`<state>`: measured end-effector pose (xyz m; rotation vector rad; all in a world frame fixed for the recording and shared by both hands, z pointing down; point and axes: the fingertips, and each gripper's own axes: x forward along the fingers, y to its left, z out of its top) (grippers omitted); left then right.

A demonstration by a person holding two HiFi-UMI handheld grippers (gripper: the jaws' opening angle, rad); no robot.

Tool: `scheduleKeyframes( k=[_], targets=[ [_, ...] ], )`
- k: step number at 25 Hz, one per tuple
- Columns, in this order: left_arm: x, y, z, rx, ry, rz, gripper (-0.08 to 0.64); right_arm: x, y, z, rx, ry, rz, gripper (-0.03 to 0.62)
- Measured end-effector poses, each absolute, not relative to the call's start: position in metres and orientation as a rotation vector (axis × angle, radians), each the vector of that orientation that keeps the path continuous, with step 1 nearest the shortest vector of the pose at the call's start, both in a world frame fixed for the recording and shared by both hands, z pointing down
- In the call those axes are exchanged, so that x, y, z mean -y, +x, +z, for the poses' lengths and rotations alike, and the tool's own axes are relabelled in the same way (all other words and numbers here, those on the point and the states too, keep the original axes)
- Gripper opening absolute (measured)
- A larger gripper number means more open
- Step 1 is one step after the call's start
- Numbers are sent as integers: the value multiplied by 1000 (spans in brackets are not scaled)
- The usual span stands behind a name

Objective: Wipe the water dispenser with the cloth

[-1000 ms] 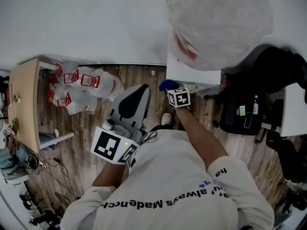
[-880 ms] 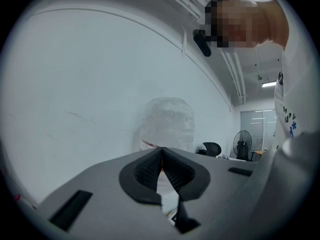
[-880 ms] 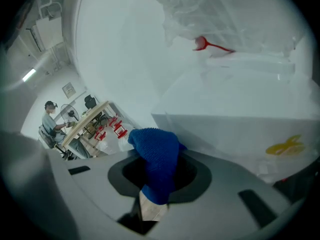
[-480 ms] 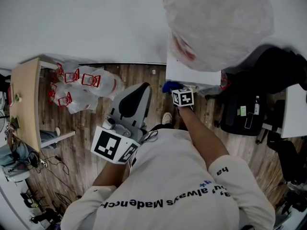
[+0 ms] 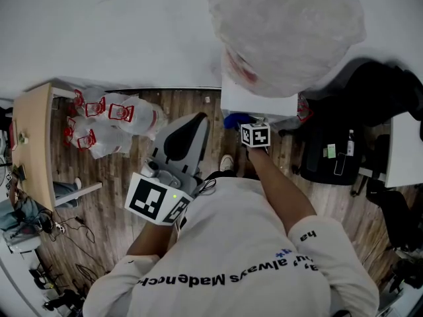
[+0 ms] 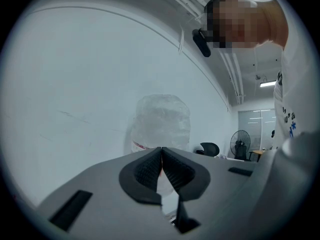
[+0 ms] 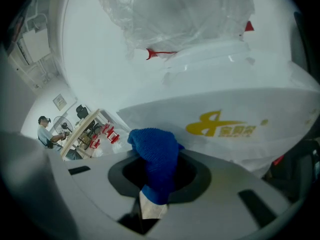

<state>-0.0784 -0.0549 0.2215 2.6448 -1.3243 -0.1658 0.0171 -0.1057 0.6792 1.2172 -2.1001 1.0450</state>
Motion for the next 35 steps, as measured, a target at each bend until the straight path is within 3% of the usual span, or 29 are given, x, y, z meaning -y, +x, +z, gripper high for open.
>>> scheduleKeyframes(
  k=[35],
  targets=[
    [42,26,212,1225,2697,-191,20,96,190,665,1995,1492,1104,92]
  ],
)
